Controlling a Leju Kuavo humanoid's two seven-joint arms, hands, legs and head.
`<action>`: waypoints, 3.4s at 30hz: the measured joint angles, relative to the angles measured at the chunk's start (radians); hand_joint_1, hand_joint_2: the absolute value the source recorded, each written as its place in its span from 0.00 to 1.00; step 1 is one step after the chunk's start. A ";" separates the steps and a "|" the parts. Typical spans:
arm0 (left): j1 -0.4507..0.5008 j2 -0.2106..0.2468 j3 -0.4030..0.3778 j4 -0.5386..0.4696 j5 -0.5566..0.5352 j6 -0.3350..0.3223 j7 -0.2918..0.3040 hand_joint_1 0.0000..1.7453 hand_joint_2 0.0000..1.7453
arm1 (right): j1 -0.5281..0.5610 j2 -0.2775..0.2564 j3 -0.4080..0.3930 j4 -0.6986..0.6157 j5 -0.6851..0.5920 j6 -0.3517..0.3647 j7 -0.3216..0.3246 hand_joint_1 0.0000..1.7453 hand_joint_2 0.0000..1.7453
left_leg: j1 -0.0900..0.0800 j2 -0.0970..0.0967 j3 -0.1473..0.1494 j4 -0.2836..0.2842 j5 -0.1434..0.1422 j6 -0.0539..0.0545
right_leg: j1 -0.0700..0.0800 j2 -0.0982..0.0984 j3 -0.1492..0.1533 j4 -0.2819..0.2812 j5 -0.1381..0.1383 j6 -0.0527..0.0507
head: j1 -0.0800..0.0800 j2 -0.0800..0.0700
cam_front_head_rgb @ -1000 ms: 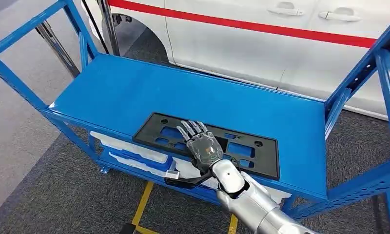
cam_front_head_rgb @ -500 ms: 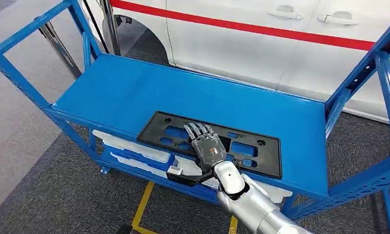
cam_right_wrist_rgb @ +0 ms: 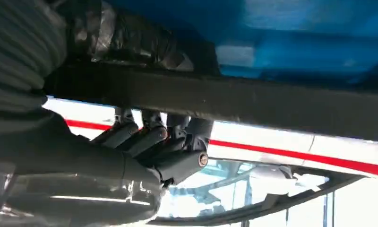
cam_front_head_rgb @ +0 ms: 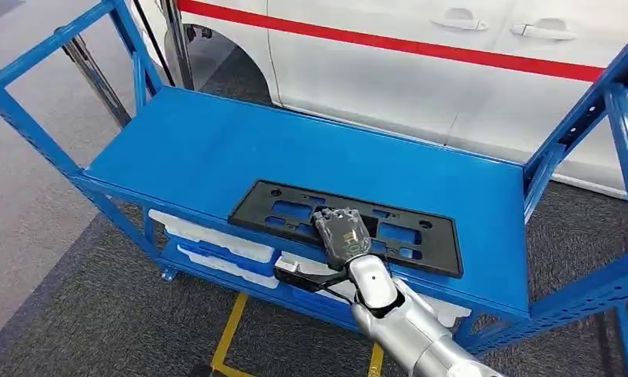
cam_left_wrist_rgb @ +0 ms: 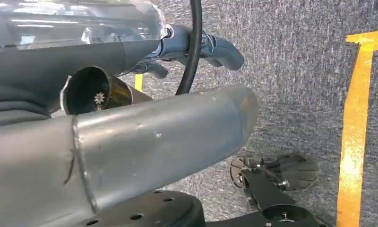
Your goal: Take the parts from the cabinet and place them on the table.
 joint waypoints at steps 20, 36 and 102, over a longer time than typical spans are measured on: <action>0.000 0.000 0.003 0.000 0.000 0.003 -0.075 0.00 1.00 | 0.006 -0.008 -0.019 -0.025 0.000 0.006 -0.023 1.00 1.00 | 0.000 0.000 0.000 0.000 -0.002 -0.001 | 0.000 0.000 0.000 0.000 -0.002 0.000 | 0.000 0.000; -0.001 0.000 0.008 0.000 -0.019 0.043 -0.080 0.00 1.00 | 0.040 -0.025 -0.021 -0.062 0.021 -0.047 -0.041 1.00 1.00 | 0.000 0.000 -0.001 0.000 -0.002 -0.001 | 0.000 0.000 -0.001 -0.001 -0.002 0.001 | 0.000 0.000; -0.019 -0.003 0.008 0.000 -0.098 0.025 -0.058 0.00 1.00 | 0.187 -0.057 -0.097 -0.228 0.256 -0.380 -0.150 1.00 1.00 | 0.007 0.011 0.054 -0.029 -0.015 0.030 | -0.004 -0.005 -0.068 0.094 -0.076 0.024 | 0.000 0.000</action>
